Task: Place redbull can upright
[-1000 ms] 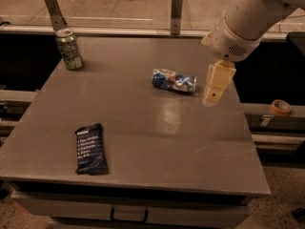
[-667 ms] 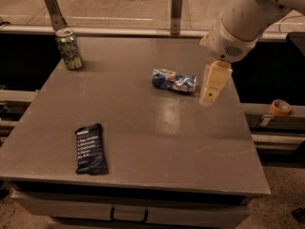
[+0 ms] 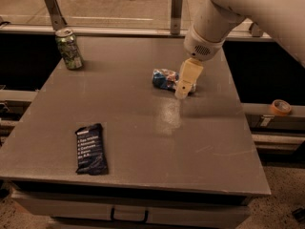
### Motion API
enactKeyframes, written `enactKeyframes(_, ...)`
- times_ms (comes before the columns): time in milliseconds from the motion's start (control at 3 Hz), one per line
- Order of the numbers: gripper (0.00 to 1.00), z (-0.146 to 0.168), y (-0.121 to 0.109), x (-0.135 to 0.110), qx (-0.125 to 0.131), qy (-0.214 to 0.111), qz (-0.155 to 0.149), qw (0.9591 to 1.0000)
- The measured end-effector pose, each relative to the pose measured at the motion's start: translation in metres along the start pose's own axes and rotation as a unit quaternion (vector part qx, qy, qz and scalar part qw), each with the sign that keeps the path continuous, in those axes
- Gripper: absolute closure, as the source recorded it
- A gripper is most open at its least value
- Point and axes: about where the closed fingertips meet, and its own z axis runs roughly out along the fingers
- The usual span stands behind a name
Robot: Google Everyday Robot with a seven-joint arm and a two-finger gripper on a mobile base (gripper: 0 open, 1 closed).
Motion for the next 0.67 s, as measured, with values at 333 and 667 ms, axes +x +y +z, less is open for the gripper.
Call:
enactKeyframes(333, 0.00, 0.035, -0.012, -0.010, -0.007, 0.027, 0.030, 0.9992)
enactKeyframes(667, 0.00, 0.060, -0.013, -0.022, -0.018, 0.047, 0.048, 0.9976)
